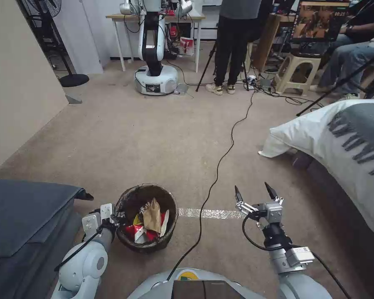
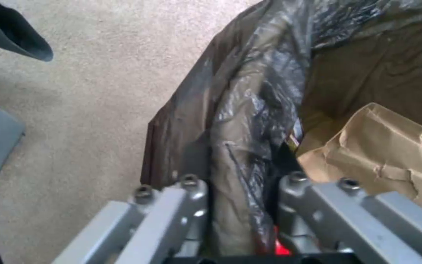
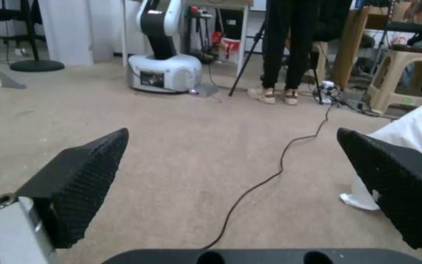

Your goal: Pick up the trash bin, then pick up the garbage from the floor and place it into the trash bin.

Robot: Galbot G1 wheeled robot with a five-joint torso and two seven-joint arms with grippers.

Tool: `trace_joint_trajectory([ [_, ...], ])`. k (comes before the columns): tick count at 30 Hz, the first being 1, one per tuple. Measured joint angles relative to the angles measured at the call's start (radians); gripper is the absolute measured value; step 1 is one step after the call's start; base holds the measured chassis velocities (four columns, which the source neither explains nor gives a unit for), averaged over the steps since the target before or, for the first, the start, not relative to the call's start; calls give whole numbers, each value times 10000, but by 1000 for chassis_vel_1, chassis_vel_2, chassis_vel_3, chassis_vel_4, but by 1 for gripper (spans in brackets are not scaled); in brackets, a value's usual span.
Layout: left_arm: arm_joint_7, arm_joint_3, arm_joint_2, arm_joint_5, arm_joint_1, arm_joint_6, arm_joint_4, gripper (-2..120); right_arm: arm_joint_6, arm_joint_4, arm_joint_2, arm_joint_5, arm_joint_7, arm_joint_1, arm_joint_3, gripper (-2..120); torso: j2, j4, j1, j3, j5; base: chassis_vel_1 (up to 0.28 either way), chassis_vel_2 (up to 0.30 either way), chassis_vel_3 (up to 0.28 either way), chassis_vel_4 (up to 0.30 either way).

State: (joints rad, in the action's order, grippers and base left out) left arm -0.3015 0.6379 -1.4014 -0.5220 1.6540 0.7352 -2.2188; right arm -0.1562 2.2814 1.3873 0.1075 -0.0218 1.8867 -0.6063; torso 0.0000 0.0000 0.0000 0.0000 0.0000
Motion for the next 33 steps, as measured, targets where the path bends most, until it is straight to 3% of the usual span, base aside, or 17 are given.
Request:
trace_joint_trajectory([
  [8, -26, 47, 5, 40, -8, 0, -92, 47, 76, 41, -10, -52, 1, -65, 109, 100, 0, 1, 0, 0, 0, 0, 0, 0, 0],
  [18, -36, 80, -2, 7, -36, 0, -351, 89, 92, 77, 7, -121, 13, -54, 198, 100, 0, 0, 0, 0, -1, 0, 0, 0, 0],
  [23, -77, 120, -2, -71, -43, 1, -567, 99, 112, 101, 11, -129, 18, -55, 228, 100, 0, 0, 0, 0, 0, 0, 0, 0, 0],
  [33, -97, 234, -17, -115, -70, 4, -737, 100, 174, 112, -9, -137, 24, -97, 267, 100, 0, 0, 0, 0, -1, 0, 0, 0, 0],
])
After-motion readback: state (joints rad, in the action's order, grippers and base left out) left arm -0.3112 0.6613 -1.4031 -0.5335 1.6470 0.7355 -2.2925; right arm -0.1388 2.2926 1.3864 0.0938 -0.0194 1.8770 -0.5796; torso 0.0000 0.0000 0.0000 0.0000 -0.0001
